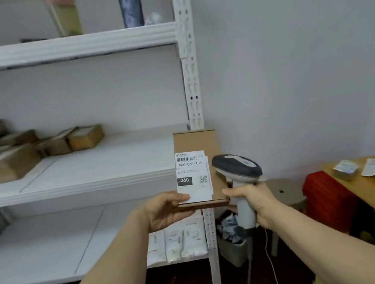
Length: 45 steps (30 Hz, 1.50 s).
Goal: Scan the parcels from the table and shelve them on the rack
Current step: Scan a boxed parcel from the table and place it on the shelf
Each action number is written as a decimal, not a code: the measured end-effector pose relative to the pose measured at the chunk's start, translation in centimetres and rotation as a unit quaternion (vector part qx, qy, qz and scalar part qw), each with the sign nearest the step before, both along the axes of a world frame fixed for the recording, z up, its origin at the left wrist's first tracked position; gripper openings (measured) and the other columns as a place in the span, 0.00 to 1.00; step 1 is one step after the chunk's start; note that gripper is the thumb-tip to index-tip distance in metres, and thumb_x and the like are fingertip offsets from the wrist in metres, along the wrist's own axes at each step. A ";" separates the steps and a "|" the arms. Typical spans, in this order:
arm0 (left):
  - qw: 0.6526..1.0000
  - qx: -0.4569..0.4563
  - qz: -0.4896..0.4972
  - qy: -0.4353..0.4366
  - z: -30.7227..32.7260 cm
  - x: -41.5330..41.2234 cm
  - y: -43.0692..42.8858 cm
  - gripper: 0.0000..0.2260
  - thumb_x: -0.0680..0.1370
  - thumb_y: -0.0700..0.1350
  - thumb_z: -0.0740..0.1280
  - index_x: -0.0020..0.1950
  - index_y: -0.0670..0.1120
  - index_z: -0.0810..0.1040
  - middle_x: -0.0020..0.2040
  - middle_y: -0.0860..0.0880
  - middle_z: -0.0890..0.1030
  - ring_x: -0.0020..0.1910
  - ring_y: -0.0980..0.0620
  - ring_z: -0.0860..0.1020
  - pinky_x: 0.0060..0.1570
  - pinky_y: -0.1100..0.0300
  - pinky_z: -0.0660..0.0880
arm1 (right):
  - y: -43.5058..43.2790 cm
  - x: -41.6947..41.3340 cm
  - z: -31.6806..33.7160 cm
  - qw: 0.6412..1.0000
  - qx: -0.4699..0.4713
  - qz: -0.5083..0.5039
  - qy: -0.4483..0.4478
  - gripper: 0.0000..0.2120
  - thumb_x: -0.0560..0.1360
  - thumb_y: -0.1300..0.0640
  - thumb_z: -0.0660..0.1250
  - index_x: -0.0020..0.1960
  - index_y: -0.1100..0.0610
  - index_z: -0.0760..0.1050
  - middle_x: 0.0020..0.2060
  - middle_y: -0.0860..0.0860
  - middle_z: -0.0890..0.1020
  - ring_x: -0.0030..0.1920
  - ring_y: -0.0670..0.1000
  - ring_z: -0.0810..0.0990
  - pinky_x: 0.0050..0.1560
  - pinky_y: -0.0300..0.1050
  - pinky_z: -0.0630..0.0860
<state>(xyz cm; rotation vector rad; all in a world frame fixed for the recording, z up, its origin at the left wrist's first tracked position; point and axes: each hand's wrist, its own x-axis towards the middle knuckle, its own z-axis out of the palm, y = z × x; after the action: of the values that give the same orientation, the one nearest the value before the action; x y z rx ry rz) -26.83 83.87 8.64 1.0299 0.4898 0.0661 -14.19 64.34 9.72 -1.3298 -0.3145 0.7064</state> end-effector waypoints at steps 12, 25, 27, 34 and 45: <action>0.977 -0.001 0.210 -0.028 0.1 -6.4 18.2 0.11 0.75 0.39 0.70 0.56 0.38 0.78 0.43 0.41 0.84 0.47 0.45 0.82 0.37 0.57 0.82 | 22.3 -4.1 0.1 0.998 -0.013 0.066 -0.015 0.13 0.63 0.68 0.77 0.46 0.61 0.80 0.31 0.51 0.85 0.39 0.52 0.83 0.51 0.50 0.81; 0.977 0.029 0.210 0.035 -1.0 -2.4 48.2 0.12 0.77 0.43 0.69 0.58 0.39 0.77 0.50 0.41 0.81 0.49 0.43 0.81 0.37 0.55 0.82 | 52.1 -2.5 0.0 0.996 -0.054 0.069 0.010 0.18 0.64 0.64 0.76 0.53 0.61 0.80 0.45 0.56 0.85 0.45 0.58 0.82 0.48 0.50 0.79; 0.977 0.027 0.205 0.044 -1.4 -1.4 50.6 0.11 0.77 0.42 0.68 0.57 0.38 0.78 0.46 0.41 0.82 0.46 0.44 0.82 0.35 0.55 0.81 | 54.8 -2.0 -0.2 0.995 -0.069 0.064 0.015 0.19 0.65 0.64 0.76 0.55 0.61 0.80 0.49 0.57 0.84 0.48 0.58 0.82 0.52 0.51 0.77; 0.964 0.073 0.237 0.092 -2.1 1.5 55.2 0.18 0.74 0.45 0.72 0.60 0.37 0.75 0.49 0.41 0.79 0.48 0.43 0.80 0.41 0.55 0.82 | 60.1 -0.5 -1.6 0.992 -0.074 0.070 0.079 0.15 0.66 0.64 0.74 0.53 0.57 0.82 0.46 0.55 0.84 0.45 0.55 0.79 0.54 0.50 0.76; 0.481 0.865 -0.020 0.144 -2.8 3.9 56.2 0.12 0.79 0.44 0.61 0.62 0.49 0.73 0.62 0.48 0.69 0.63 0.47 0.66 0.56 0.57 0.68 | 61.3 1.0 -1.6 0.991 -0.052 0.055 0.114 0.12 0.67 0.66 0.72 0.49 0.57 0.82 0.35 0.52 0.80 0.34 0.51 0.76 0.38 0.43 0.71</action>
<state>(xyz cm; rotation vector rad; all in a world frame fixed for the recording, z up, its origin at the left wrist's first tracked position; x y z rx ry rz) -22.95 140.07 5.83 3.1505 0.6353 0.4161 -13.23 125.61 8.10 -1.3222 -0.1691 0.9688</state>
